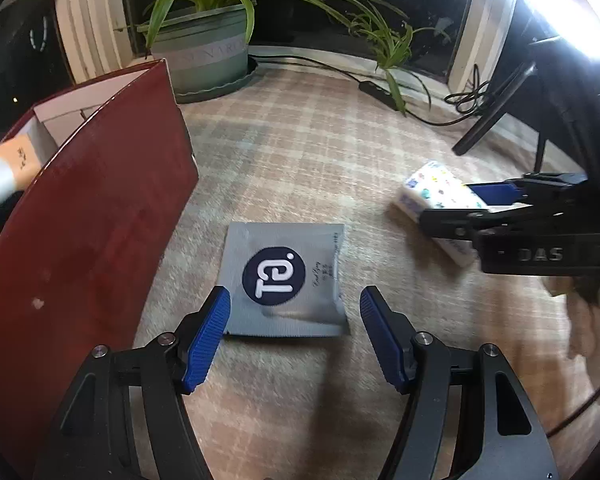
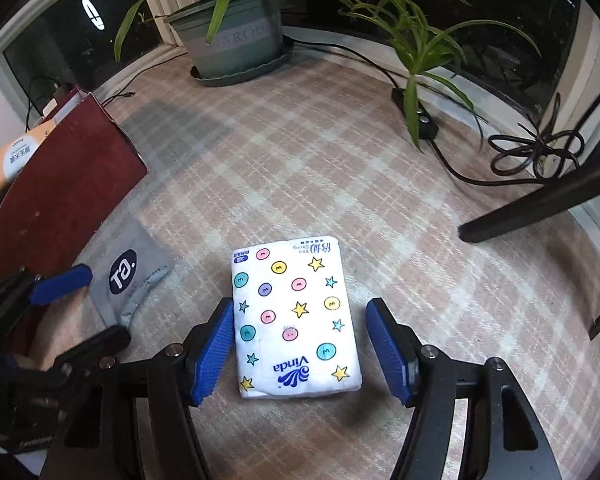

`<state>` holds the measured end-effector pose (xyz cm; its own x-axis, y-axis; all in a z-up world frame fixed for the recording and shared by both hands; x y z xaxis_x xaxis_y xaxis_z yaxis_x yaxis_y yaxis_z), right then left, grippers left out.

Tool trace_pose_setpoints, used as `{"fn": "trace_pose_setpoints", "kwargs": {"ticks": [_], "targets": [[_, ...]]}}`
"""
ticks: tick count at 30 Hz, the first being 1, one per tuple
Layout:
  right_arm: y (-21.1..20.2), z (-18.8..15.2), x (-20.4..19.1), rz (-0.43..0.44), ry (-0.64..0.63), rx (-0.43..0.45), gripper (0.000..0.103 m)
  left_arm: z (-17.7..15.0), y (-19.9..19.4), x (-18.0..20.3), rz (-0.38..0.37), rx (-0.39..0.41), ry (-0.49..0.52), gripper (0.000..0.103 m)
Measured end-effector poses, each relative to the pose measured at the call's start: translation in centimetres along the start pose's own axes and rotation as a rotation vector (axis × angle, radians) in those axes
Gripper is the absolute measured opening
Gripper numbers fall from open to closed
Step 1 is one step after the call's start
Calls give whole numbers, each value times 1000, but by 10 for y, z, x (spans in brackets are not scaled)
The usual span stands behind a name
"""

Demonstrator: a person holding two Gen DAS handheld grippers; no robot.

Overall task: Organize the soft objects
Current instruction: 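Close the left tool on the grey packet while the right tool grasps the tissue pack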

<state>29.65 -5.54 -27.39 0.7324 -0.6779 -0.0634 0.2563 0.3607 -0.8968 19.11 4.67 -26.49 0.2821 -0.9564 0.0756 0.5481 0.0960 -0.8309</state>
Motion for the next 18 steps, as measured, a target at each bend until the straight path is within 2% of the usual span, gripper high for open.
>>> {"fn": "trace_pose_setpoints", "kwargs": {"ticks": [6,8,12,18], "targets": [[-2,-2,4,6,6,0,62,4,14,-4,11,-25,-5,68],[-1,-4,4,5,1,-2,62,6,16,-7,18,-20,-12,74],[0,-4,3,3,-9,-3,62,9,18,-11,7,-18,-32,78],[2,-1,3,4,-13,-5,62,10,21,-10,14,-12,2,79]]}}
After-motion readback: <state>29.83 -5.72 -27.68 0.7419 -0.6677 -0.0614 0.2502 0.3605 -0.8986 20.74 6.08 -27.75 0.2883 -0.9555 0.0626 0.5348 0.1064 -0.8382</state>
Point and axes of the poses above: each gripper's, at about its wrist camera, not at the fingertips, and y roughly the way its jaws point, x to its right, z to its top, the point moved 5 cm from there along y, roughly the way its jaws point, and after that the axes turned 2 degrees about -z, right-handed, at the moved point
